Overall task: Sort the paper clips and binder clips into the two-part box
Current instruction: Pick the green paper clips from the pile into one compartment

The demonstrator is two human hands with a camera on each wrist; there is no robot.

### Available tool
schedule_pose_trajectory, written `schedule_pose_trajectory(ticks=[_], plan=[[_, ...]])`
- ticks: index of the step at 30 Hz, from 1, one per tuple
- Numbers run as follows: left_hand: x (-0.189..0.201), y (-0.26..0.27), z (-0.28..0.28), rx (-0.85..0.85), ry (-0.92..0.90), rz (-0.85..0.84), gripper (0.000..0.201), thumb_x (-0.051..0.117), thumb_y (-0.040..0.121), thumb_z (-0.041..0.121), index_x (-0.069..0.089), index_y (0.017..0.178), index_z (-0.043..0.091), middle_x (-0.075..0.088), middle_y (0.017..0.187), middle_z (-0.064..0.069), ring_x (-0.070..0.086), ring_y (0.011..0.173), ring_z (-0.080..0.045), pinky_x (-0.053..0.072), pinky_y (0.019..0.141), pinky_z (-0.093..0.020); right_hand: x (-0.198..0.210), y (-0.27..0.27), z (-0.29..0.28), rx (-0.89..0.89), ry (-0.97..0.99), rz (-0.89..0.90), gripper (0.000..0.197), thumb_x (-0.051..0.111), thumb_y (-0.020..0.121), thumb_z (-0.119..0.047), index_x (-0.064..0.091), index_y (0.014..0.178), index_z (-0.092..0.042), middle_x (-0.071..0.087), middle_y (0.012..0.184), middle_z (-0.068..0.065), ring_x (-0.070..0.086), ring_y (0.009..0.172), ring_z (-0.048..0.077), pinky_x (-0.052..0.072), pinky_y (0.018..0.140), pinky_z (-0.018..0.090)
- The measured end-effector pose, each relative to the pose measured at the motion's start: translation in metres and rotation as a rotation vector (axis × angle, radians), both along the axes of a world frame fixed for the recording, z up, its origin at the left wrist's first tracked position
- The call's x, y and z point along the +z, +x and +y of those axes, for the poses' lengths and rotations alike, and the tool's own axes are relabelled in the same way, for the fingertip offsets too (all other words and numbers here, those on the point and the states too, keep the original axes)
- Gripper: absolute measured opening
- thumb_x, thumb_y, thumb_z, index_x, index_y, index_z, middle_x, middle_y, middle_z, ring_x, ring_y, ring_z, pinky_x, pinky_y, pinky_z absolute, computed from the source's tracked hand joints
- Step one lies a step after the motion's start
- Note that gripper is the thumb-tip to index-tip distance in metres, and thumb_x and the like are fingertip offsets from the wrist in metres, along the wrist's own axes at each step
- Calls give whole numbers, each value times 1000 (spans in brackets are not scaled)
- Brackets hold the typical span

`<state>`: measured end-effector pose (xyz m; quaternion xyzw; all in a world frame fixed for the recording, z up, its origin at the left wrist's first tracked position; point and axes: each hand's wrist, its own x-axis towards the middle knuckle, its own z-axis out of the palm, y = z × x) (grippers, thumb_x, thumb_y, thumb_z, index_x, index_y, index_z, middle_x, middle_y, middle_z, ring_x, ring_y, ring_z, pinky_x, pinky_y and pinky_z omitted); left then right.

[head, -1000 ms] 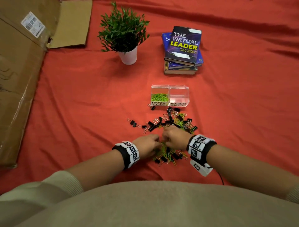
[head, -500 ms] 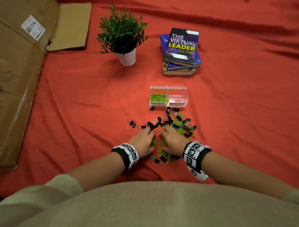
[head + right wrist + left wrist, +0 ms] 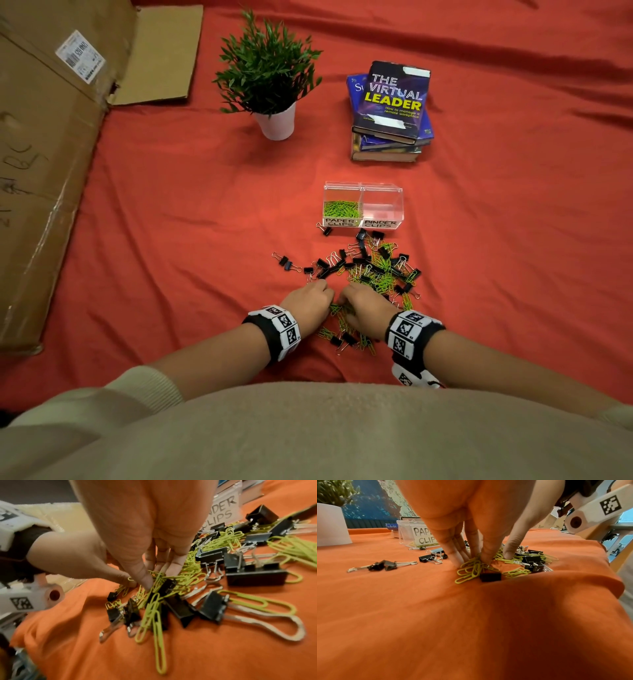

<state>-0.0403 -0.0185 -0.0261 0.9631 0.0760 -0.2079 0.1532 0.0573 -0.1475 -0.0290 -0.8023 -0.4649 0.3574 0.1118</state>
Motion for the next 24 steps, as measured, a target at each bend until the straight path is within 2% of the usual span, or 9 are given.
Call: schedule_pose_trajectory(ticks=[2,7,9,12,15,17,19,21,24], plan=[[0,1,0,-11,9,2,23,45,93,16,52,111,3,51,113,-13,52,108,-31,47,81,-43,1,-1,2,-71,-18,51,28,56,78,1,57,104,-11,54,104,4,47,88,14,39,76,22],[-1,1,1,-38,23,29,27,44,92,13,49,116,2,50,120,-14,48,115,-31,45,87,-43,-1,3,7,-178,-46,168,22,59,75,2,59,84,-18,58,85,-3,55,78,16,46,67,24],[-2,2,2,-33,13,36,27,43,92,12,48,116,2,49,120,-15,48,115,-31,45,89,-42,3,13,10,-237,-60,240,20,62,75,2,62,80,-16,61,80,-3,59,72,14,51,63,24],[-4,2,3,-35,13,36,27,40,95,11,46,119,2,49,123,-15,47,116,-31,44,90,-41,17,37,17,-339,-57,374,13,67,77,0,65,84,-11,67,80,3,61,63,9,51,56,19],[-7,1,5,-63,1,31,27,37,96,6,42,122,3,45,125,-15,45,118,-30,42,95,-39,36,67,30,-487,37,462,13,70,77,-4,65,88,-9,71,89,10,66,75,17,58,72,30],[-10,0,8,-75,-27,25,27,40,94,2,41,121,3,45,126,-15,44,119,-29,41,97,-38,49,88,44,-563,114,465,16,70,76,-3,64,90,-8,70,90,11,67,81,21,57,76,33],[-11,0,10,-51,-72,41,26,43,93,0,42,119,4,45,124,-13,44,117,-27,41,97,-38,62,106,62,-589,181,430,16,69,77,0,62,90,-6,69,91,11,66,78,19,55,70,28],[-10,0,12,1,-115,49,23,45,92,1,44,114,7,47,119,-10,47,111,-26,43,93,-38,69,119,82,-581,215,337,16,68,77,4,61,86,-7,66,88,9,63,74,16,54,66,25],[-6,3,17,73,-156,9,13,43,96,11,46,109,9,49,111,-7,49,103,-23,45,88,-37,63,129,108,-542,206,144,19,65,77,5,59,79,-13,63,84,6,62,76,19,56,70,29]])
